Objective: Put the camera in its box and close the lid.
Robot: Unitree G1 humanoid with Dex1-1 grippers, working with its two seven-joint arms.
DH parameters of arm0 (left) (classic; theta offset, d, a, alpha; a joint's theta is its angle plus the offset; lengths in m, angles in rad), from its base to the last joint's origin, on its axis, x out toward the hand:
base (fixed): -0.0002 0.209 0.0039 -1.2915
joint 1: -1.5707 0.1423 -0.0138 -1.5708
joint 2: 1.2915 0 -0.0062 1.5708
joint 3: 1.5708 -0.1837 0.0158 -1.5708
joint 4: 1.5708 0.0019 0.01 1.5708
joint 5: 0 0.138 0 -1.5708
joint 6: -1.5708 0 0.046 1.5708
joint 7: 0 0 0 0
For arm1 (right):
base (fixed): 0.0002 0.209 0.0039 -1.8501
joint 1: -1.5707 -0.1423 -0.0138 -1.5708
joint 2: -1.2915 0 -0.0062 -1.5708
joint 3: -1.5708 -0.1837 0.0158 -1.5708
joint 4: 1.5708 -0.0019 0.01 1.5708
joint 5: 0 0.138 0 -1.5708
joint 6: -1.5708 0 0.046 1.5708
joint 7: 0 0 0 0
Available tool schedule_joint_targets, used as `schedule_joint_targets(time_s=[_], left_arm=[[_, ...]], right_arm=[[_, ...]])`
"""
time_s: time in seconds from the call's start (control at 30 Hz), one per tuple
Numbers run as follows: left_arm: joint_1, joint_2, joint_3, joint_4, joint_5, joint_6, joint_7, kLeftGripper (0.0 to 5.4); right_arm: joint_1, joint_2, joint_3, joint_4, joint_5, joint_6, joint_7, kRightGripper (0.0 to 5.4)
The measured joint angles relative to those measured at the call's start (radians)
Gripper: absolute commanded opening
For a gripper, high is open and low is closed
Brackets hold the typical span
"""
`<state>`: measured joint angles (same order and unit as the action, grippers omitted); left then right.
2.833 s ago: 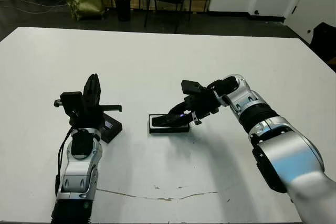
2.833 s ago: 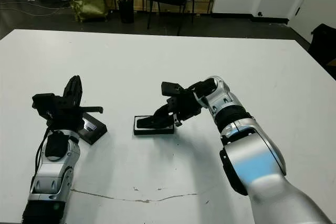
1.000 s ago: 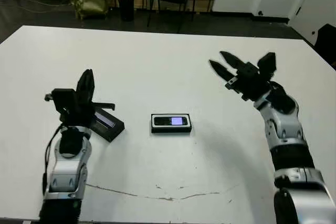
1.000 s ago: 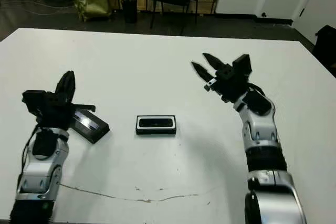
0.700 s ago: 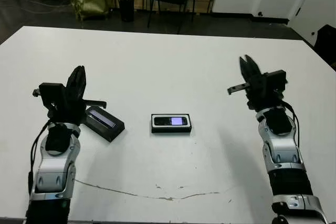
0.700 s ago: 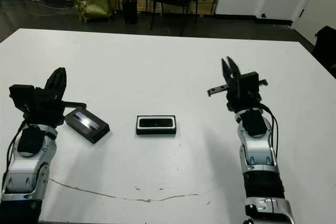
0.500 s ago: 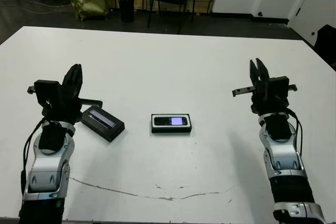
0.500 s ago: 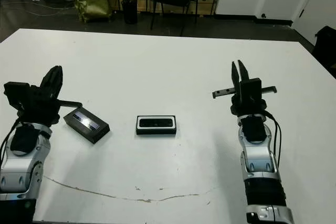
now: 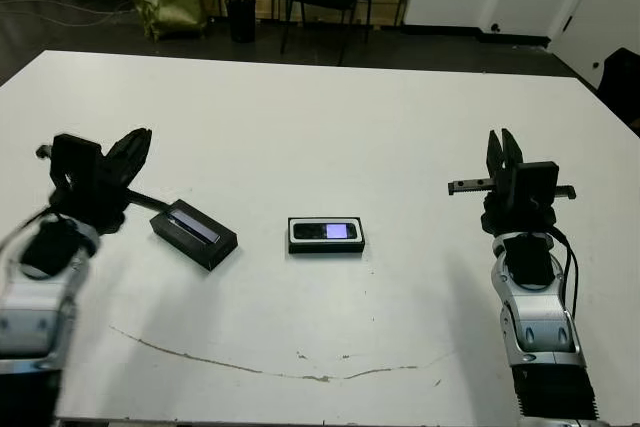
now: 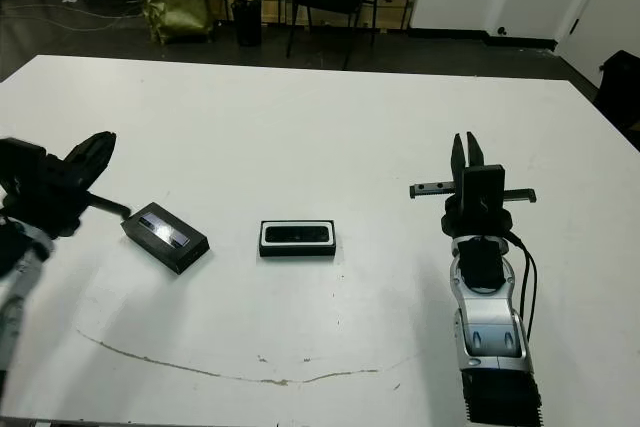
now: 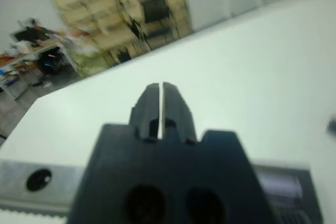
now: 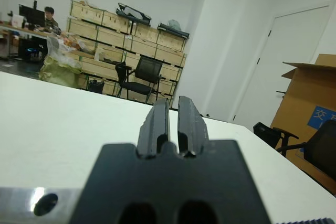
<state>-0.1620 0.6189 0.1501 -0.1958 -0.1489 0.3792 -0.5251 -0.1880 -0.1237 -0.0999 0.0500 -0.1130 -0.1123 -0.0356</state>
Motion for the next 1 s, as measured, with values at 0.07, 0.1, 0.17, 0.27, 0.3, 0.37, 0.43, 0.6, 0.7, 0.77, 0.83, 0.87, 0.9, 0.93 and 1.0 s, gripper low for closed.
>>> schedule_joint_targets(time_s=[0.07, 0.1, 0.17, 0.27, 0.3, 0.37, 0.43, 0.6, 0.7, 0.77, 0.83, 0.87, 0.9, 0.93, 1.0], left_arm=[[-0.033, 0.095, -0.016, 0.044, 0.001, -0.028, -0.114, 0.0], [-0.046, 0.137, -0.028, 0.07, 0.008, -0.05, -0.167, 0.0], [-0.076, 0.224, -0.067, 0.107, 0.031, -0.06, -0.27, 0.0], [-0.139, 0.337, -0.13, 0.127, 0.078, -0.033, -0.388, 0.0], [-0.162, 0.366, -0.15, 0.132, 0.098, -0.02, -0.417, 0.0], [-0.207, 0.416, -0.194, 0.139, 0.134, 0.012, -0.475, 0.0], [-0.246, 0.439, -0.226, 0.149, 0.145, 0.048, -0.528, 0.0], [-0.326, 0.464, -0.316, 0.169, 0.18, 0.134, -0.64, 0.0], [-0.36, 0.467, -0.36, 0.191, 0.205, 0.149, -0.682, 0.0], [-0.373, 0.467, -0.384, 0.212, 0.218, 0.15, -0.704, 0.0], [-0.378, 0.467, -0.406, 0.232, 0.23, 0.131, -0.716, 0.0], [-0.378, 0.466, -0.416, 0.238, 0.239, 0.115, -0.719, 0.0], [-0.378, 0.463, -0.426, 0.243, 0.243, 0.112, -0.72, 0.0], [-0.379, 0.458, -0.435, 0.246, 0.251, 0.115, -0.721, 0.0], [-0.383, 0.441, -0.448, 0.25, 0.256, 0.123, -0.728, 0.0]], right_arm=[[0.001, 0.0, 0.0, 0.003, 0.014, -0.017, 0.001, 0.01], [0.001, 0.0, 0.0, 0.005, 0.022, -0.021, 0.003, 0.01], [0.001, 0.0, -0.001, 0.008, 0.03, -0.025, 0.006, 0.01], [0.001, -0.001, 0.0, 0.007, 0.033, -0.025, 0.007, 0.01], [0.001, -0.001, 0.0, 0.008, 0.033, -0.026, 0.007, 0.01], [0.001, -0.002, -0.001, 0.015, 0.034, -0.031, 0.007, 0.01], [0.001, -0.002, -0.001, 0.017, 0.037, -0.032, 0.007, 0.01], [-0.001, -0.002, -0.002, 0.013, 0.041, -0.029, 0.008, 0.01], [-0.003, -0.004, -0.005, 0.02, 0.048, -0.03, 0.008, 0.01], [-0.004, -0.006, -0.007, 0.02, 0.048, -0.029, 0.008, 0.01], [-0.004, -0.006, -0.007, 0.02, 0.049, -0.028, 0.008, 0.01], [-0.004, -0.006, -0.007, 0.02, 0.049, -0.029, 0.008, 0.01], [-0.005, -0.007, -0.007, 0.022, 0.05, -0.032, 0.008, 0.01], [-0.006, -0.007, -0.007, 0.026, 0.05, -0.035, 0.008, 0.01], [-0.008, -0.008, -0.008, 0.03, 0.053, -0.036, 0.009, 0.01]])
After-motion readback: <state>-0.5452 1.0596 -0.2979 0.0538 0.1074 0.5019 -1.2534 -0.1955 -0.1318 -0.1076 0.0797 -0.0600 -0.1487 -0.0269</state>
